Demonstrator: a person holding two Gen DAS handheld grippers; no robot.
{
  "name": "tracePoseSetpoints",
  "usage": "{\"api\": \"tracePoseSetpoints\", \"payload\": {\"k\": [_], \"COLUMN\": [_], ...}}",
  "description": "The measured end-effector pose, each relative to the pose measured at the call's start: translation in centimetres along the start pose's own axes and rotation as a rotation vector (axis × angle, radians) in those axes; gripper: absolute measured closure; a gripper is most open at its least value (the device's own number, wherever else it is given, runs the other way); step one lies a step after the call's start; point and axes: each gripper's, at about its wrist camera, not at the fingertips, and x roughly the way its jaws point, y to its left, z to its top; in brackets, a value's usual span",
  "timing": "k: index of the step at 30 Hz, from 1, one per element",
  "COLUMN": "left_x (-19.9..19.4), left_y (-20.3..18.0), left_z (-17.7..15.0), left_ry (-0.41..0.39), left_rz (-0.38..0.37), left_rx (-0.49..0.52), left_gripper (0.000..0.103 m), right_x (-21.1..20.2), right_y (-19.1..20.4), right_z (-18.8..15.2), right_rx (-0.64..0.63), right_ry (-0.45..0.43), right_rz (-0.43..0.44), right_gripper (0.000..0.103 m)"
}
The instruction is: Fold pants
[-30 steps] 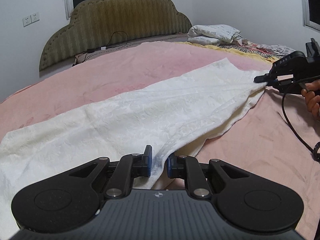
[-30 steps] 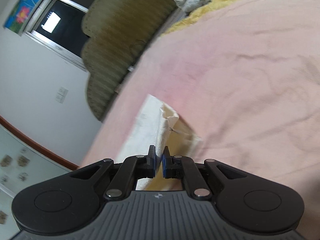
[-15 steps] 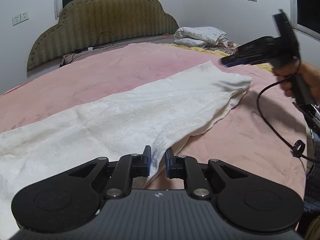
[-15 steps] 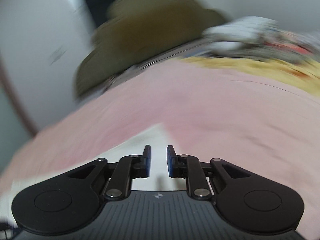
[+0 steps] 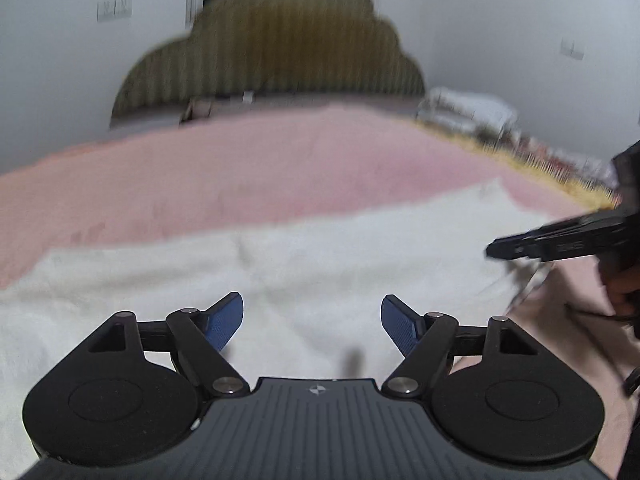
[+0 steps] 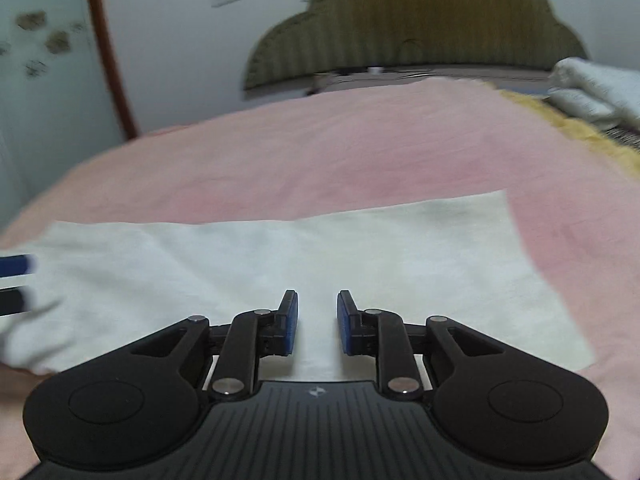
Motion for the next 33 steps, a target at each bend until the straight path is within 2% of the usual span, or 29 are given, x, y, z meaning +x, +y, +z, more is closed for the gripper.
{"api": "tracePoseSetpoints", "payload": {"k": [2, 3, 4, 7, 9, 11, 12, 14, 17, 18, 20, 26, 29, 30, 33], "left_x": [1.1, 1.1, 0.6, -0.6, -1.0, -0.8, -0.4, 0.3, 1.1, 1.2, 1.3, 1.5, 1.5, 1.5, 1.0], "left_y": [-0.3, -0.6, -0.9, -1.1, -0.8, -0.3, 0.1, 0.8, 1.5, 1.7, 1.9, 1.6, 1.7, 1.7, 2.3], "left_z": [-1.1, -1.6, -1.9, -1.7, -1.5, -1.5, -1.7, -1.6, -1.7, -1.7, -1.7, -1.8, -1.8, -1.8, -1.8], "left_ry": [0.064, 0.060, 0.034, -0.054, -0.121, -0.158, -0.149, -0.087, -0.037, -0.024, -0.015, 0.006, 0.007, 0.006, -0.020], "left_rz": [0.003, 0.010, 0.017, 0.007, 0.059, 0.122, 0.129, 0.106, 0.107, 0.113, 0.118, 0.134, 0.133, 0.131, 0.117], "left_rx": [0.032, 0.054, 0.078, 0.090, 0.064, 0.037, 0.019, -0.021, -0.065, -0.077, -0.088, -0.065, -0.068, -0.071, -0.107], "left_gripper": [0.028, 0.028, 0.028, 0.023, 0.014, 0.009, 0.009, 0.009, 0.007, 0.006, 0.005, 0.000, 0.000, 0.000, 0.002], "right_x": [0.7, 0.5, -0.2, -3.9, -6.4, -7.9, -8.2, -8.3, -6.5, -5.7, -4.6, -3.6, -2.6, -2.2, -0.8], "right_y": [1.5, 1.5, 1.1, -2.3, -5.1, -7.2, -8.1, -9.3, -10.4, -10.6, -10.8, -12.8, -13.8, -14.0, -14.6], "right_z": [-1.0, -1.4, -1.5, -1.6, -2.1, -2.9, -3.6, -4.8, -6.4, -6.8, -7.2, -7.6, -7.1, -6.8, -5.9], "right_rx": [-0.126, -0.167, -0.142, 0.057, 0.220, 0.354, 0.411, 0.511, 0.710, 0.755, 0.797, 0.950, 0.977, 0.973, 0.949], "right_ry": [0.055, 0.039, 0.022, -0.105, -0.175, -0.194, -0.183, -0.155, -0.137, -0.130, -0.135, -0.313, -0.387, -0.399, -0.379], "right_rz": [-0.044, -0.069, -0.095, -0.159, -0.154, -0.163, -0.160, -0.114, 0.059, 0.091, 0.098, 0.076, 0.059, 0.045, -0.012], "right_gripper": [0.080, 0.077, 0.072, 0.071, 0.066, 0.060, 0.059, 0.058, 0.058, 0.059, 0.061, 0.061, 0.061, 0.063, 0.085]}}
